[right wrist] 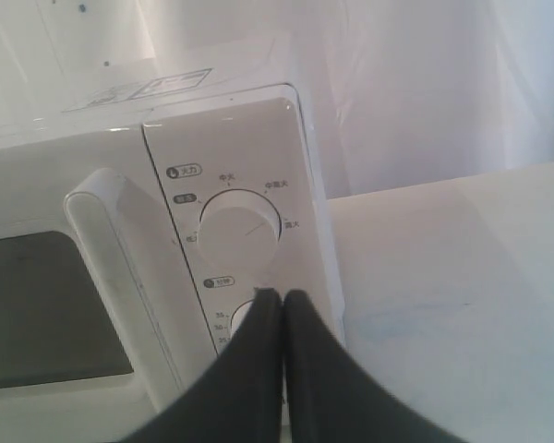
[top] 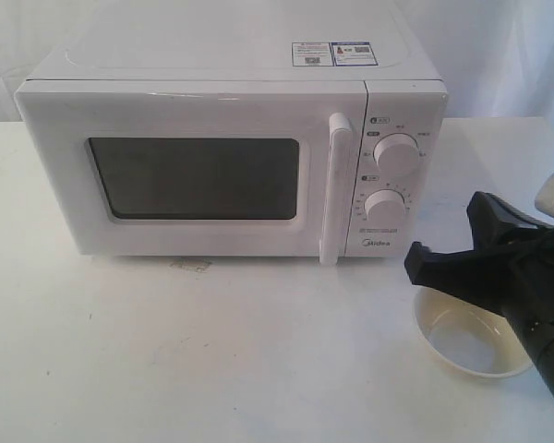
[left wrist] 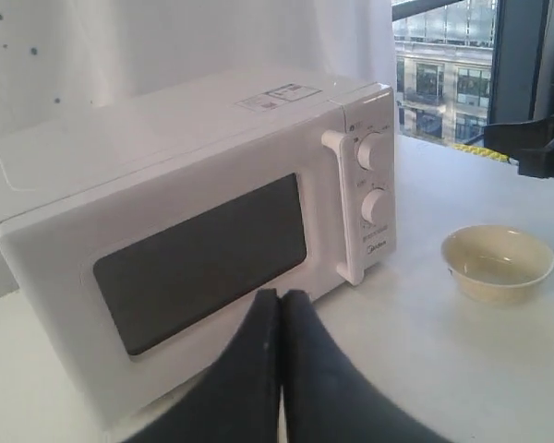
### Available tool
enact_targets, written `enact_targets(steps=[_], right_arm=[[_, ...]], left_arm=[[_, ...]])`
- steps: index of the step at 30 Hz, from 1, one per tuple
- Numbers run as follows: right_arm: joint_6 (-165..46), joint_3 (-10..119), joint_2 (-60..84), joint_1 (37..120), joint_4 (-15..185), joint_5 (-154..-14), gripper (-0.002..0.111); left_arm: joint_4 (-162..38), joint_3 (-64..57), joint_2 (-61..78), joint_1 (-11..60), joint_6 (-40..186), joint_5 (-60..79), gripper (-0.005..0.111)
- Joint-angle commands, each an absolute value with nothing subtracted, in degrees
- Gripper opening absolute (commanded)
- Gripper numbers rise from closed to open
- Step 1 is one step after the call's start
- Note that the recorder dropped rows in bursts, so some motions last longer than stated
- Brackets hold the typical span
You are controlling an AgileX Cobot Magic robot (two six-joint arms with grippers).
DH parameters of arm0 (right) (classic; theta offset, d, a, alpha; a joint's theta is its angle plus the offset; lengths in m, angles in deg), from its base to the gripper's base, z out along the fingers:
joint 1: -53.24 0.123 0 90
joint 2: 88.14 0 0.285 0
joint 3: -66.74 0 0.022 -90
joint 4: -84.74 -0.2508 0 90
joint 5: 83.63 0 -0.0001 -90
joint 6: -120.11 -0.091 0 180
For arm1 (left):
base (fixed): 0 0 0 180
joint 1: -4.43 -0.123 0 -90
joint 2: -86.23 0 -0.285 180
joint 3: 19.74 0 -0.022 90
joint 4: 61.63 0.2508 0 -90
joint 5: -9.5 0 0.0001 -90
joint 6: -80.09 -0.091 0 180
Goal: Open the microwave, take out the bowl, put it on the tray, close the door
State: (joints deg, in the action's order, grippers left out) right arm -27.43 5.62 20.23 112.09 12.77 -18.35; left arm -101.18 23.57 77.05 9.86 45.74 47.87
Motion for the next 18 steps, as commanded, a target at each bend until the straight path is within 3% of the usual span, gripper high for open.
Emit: enact_targets(steps=[1,12,18], right_arm=[[-26.81,5.39,20.63,112.16,12.57,-17.98,0.0],[-26.81,5.39,20.63,112.16,12.59,-17.87,0.0],[-26.81,5.39,20.63,112.16,12.59,-17.87,0.0]], left_arm=[[-101.65,23.76,78.45,9.68,47.41,47.85,0.0],[-92.69,24.31,78.45,9.68,62.48,33.64,0.0],[-88.2,35.52,78.45,8.21,73.69,20.69,0.0]])
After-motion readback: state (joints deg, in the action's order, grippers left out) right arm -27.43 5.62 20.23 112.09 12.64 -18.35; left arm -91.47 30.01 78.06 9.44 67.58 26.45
